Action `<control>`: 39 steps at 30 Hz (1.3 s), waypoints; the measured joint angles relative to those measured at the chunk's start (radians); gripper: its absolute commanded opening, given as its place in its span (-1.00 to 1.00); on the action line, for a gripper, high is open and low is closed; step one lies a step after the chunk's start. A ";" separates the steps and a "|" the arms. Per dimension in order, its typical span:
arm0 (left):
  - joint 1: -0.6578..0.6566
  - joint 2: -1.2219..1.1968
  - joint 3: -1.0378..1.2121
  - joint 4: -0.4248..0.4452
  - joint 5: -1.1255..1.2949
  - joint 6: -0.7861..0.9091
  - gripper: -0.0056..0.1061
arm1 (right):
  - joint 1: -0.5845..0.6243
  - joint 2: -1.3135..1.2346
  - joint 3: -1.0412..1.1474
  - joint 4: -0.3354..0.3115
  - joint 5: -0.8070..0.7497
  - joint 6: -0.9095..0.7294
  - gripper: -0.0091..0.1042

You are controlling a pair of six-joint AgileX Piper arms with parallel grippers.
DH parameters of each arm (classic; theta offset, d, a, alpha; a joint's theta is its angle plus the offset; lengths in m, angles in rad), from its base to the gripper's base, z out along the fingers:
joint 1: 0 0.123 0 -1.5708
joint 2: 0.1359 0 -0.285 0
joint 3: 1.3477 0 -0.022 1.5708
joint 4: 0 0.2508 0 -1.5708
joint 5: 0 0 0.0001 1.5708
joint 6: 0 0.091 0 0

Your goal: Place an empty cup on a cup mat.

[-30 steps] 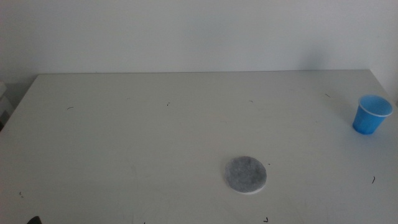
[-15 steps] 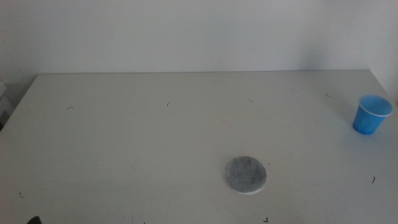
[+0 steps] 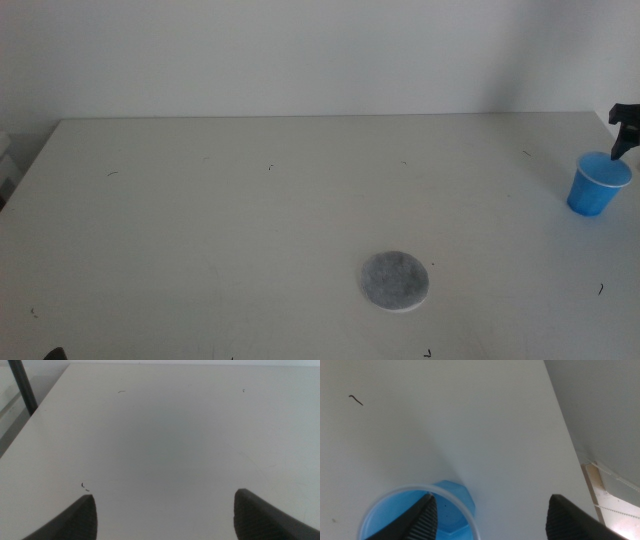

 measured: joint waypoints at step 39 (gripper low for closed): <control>0.000 0.000 0.000 0.000 0.000 0.000 0.98 | 0.202 -0.384 0.285 0.071 -0.039 -0.007 -0.86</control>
